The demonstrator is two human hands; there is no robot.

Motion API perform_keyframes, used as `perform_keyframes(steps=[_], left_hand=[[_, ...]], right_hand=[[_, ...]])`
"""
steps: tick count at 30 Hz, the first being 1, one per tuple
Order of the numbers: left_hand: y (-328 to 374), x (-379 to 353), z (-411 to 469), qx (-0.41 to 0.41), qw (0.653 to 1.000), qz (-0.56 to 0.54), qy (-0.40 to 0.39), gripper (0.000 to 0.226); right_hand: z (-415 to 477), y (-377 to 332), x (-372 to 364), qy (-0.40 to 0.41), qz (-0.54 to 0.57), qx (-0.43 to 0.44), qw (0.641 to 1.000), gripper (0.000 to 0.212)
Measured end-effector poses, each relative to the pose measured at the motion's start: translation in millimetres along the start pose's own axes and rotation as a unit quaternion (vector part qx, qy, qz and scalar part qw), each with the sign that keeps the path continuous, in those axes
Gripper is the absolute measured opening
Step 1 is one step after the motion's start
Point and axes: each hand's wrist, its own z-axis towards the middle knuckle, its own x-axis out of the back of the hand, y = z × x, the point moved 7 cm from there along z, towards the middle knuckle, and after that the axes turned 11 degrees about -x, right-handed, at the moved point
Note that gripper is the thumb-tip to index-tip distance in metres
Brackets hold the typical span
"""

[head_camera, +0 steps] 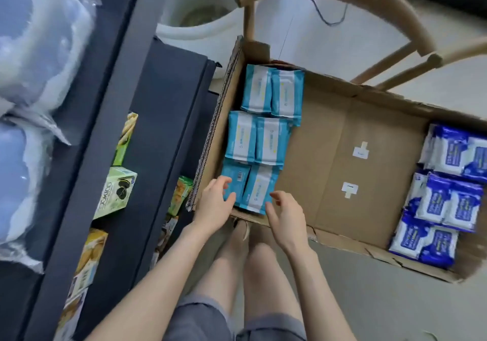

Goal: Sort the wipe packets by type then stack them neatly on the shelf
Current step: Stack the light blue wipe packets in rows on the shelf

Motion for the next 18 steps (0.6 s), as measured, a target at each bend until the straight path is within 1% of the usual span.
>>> perform_keyframes(steps=[5,8,10,13,16,18], left_hand=[[-50.8,-39.3,44.2,0.098,0.995,-0.008,-0.011,0.049],[-72.2,-55.2,58.9,0.142,0.99,0.003,-0.012,0.062],[-82.0,-62.5,67.2,0.155,0.988,0.023,-0.002,0.066],[-87.3,-64.9,73.5,0.154,0.986,0.059,0.04,0.061],[-84.3,-64.0,73.4,0.152,0.982,0.077,0.078,0.051],[-81.5,-62.3,72.7,0.154,0.98,0.086,0.09,0.049]], right_hand=[[59.9,25.6,-46.4,-0.033,0.012,-0.064,0.997,0.032],[82.9,37.1,-65.0,-0.026,0.025,-0.091,0.995,0.044],[95.6,43.6,-72.8,-0.012,0.031,-0.105,0.994,0.055],[106.6,51.6,-80.1,0.001,0.06,-0.127,0.99,0.065],[110.0,55.2,-83.9,0.011,0.094,-0.135,0.986,0.069],[110.5,57.5,-85.2,0.012,0.128,-0.152,0.98,0.069]])
